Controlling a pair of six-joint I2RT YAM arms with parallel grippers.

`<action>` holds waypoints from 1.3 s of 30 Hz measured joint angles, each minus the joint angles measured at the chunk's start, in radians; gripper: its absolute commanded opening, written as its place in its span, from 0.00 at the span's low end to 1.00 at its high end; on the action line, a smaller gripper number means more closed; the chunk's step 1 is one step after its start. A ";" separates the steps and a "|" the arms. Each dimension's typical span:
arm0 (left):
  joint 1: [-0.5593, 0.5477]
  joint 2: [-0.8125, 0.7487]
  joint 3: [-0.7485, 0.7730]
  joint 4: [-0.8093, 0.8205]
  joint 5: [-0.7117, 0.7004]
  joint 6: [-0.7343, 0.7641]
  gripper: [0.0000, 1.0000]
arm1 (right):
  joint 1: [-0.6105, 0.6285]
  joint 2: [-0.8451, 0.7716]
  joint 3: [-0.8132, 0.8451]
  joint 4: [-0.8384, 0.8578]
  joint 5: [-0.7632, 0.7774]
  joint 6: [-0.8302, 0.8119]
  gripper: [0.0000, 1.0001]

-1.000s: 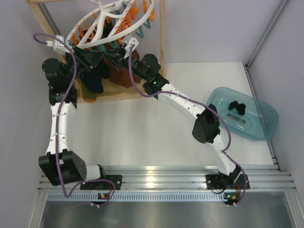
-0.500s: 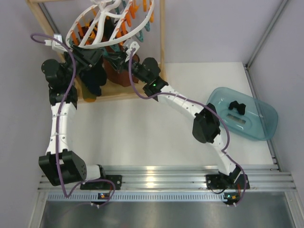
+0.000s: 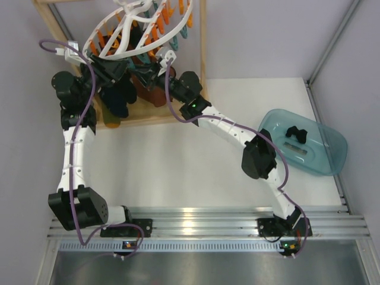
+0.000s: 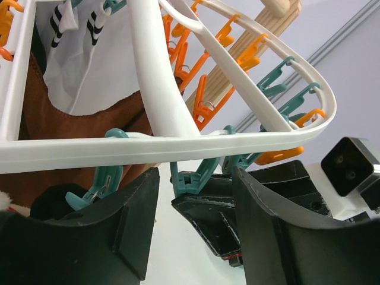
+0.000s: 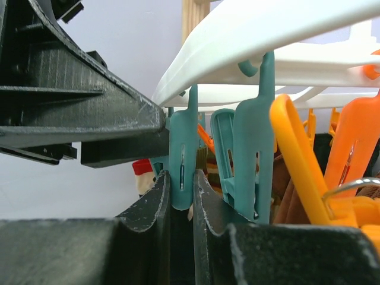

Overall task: Clip the socks to the hanger
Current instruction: Open the clamp at the hanger.

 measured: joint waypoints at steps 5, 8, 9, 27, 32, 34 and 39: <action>0.000 0.000 0.001 -0.032 0.000 0.038 0.67 | 0.000 -0.005 0.000 0.000 -0.007 0.020 0.00; 0.000 0.000 0.001 -0.035 0.000 0.037 0.67 | 0.000 -0.005 0.000 0.000 -0.009 0.027 0.00; 0.000 0.000 0.001 -0.032 0.000 0.035 0.66 | 0.000 -0.005 0.000 0.000 -0.010 0.028 0.00; -0.026 0.032 0.005 0.069 -0.033 -0.050 0.63 | -0.006 -0.006 -0.002 -0.001 -0.016 0.047 0.00; -0.032 0.041 0.007 0.086 -0.016 -0.049 0.61 | -0.007 -0.006 -0.002 0.000 -0.016 0.054 0.00; -0.037 0.048 0.009 0.093 -0.005 -0.041 0.60 | -0.007 -0.006 -0.002 0.000 -0.015 0.056 0.00; -0.047 0.073 0.021 0.086 -0.008 -0.003 0.58 | -0.006 -0.006 -0.002 0.008 -0.026 0.061 0.00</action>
